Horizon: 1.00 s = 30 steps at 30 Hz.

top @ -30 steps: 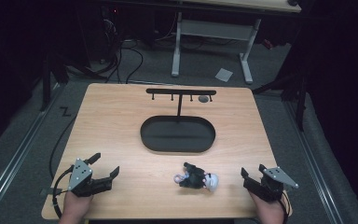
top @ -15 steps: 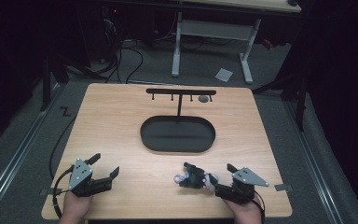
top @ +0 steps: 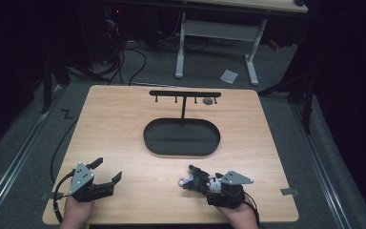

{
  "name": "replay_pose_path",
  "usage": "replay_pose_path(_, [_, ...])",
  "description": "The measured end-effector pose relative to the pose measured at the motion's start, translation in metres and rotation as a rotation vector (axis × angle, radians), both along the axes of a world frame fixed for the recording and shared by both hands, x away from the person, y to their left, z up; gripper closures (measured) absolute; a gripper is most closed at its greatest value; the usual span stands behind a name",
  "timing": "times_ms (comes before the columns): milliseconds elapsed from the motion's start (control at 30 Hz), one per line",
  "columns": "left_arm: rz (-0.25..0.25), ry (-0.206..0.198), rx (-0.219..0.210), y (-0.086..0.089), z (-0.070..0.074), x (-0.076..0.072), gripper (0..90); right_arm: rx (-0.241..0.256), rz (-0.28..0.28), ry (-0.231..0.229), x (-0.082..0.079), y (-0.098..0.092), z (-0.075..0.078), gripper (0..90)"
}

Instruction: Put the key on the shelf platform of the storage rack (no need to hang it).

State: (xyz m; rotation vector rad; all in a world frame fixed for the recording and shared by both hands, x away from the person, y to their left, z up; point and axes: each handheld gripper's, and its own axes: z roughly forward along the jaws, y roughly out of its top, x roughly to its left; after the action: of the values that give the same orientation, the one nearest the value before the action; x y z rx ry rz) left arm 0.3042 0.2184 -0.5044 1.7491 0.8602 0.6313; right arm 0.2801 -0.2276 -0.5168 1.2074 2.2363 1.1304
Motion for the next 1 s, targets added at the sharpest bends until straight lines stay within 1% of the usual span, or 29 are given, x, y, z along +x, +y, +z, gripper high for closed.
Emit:
replay_pose_path(33, [-0.001,0.000,0.001,0.000,0.000,0.000,15.1,0.002,0.003,0.007,0.000,-0.001,0.000,26.3])
replay_pose_path(67, [-0.003,-0.001,0.000,0.000,0.000,-0.001,15.1,0.003,0.003,0.009,0.000,-0.003,0.000,37.9])
replay_pose_path(100, [-0.003,-0.001,0.000,0.000,0.000,-0.001,15.1,0.003,0.003,0.009,0.000,-0.003,0.000,37.9])
replay_pose_path(133, [-0.004,-0.003,0.003,0.001,0.000,-0.001,15.1,0.012,0.007,0.010,-0.001,-0.005,-0.001,45.8])
replay_pose_path(200, [-0.003,-0.003,0.002,0.001,0.000,-0.001,15.1,0.025,0.008,0.013,-0.001,-0.007,0.000,50.1])
replay_pose_path(233, [-0.002,-0.002,0.001,0.001,0.000,-0.001,15.1,0.031,0.008,0.005,-0.001,-0.009,0.001,51.6])
replay_pose_path(267, [-0.002,-0.002,0.001,0.001,0.000,-0.001,15.1,0.031,0.008,0.005,-0.001,-0.009,0.001,51.6])
replay_pose_path(300, [-0.003,-0.003,0.001,0.001,0.000,-0.001,15.1,0.037,-0.004,-0.003,-0.002,-0.009,0.003,52.6])
replay_pose_path(367, [-0.004,-0.004,0.001,0.001,0.001,-0.001,15.1,0.034,-0.025,-0.037,-0.004,-0.012,0.009,53.7])
replay_pose_path(400, [-0.004,-0.004,0.000,0.001,0.001,-0.001,15.1,0.039,-0.038,-0.052,-0.005,-0.013,0.011,53.8])
replay_pose_path(433, [-0.004,-0.003,-0.001,0.001,0.001,-0.001,15.1,0.036,-0.068,-0.083,-0.007,-0.017,0.017,53.9])
replay_pose_path(467, [-0.004,-0.003,0.000,0.001,0.001,-0.001,15.1,0.037,-0.081,-0.099,-0.008,-0.020,0.019,53.9])
replay_pose_path(500, [-0.004,-0.003,0.000,0.001,0.001,-0.001,15.1,0.037,-0.081,-0.099,-0.008,-0.020,0.019,53.9])
replay_pose_path(533, [-0.007,-0.006,0.003,0.000,0.001,-0.001,15.1,0.047,-0.133,-0.133,-0.009,-0.027,0.026,54.1])
replay_pose_path(567, [-0.007,-0.006,0.003,0.000,0.001,-0.001,15.1,0.047,-0.133,-0.133,-0.009,-0.027,0.026,54.1])
replay_pose_path(600, [-0.010,-0.005,0.006,0.000,0.001,-0.001,15.1,0.053,-0.164,-0.149,-0.009,-0.032,0.029,54.1])
replay_pose_path(633, [-0.011,-0.004,0.006,-0.001,0.001,-0.001,15.1,0.071,-0.220,-0.175,-0.008,-0.042,0.033,54.1])
replay_pose_path(667, [-0.013,-0.004,0.008,-0.001,0.001,-0.001,15.1,0.076,-0.246,-0.183,-0.008,-0.047,0.035,54.1])
replay_pose_path(700, [-0.013,-0.004,0.008,-0.001,0.001,-0.001,15.1,0.076,-0.246,-0.183,-0.008,-0.047,0.035,54.1])
replay_pose_path(733, [-0.013,-0.008,0.007,-0.001,0.001,-0.001,15.1,0.078,-0.291,-0.180,-0.009,-0.055,0.036,54.1])
replay_pose_path(800, [-0.013,-0.007,0.008,-0.001,0.001,-0.001,15.1,0.063,-0.318,-0.160,-0.011,-0.060,0.032,54.0])
replay_pose_path(867, [-0.011,-0.008,0.002,-0.001,0.001,-0.001,15.1,0.035,-0.341,-0.124,-0.015,-0.063,0.024,53.9])
replay_pose_path(900, [-0.010,-0.009,0.000,-0.001,0.002,-0.001,15.1,0.028,-0.350,-0.105,-0.017,-0.065,0.021,53.7])
replay_pose_path(967, [-0.013,-0.012,-0.002,-0.002,0.002,-0.001,15.1,0.000,-0.363,-0.069,-0.022,-0.069,0.017,52.9])
replay_pose_path(1000, [-0.013,-0.012,-0.002,-0.002,0.002,-0.001,15.1,0.000,-0.363,-0.069,-0.022,-0.069,0.017,52.9])
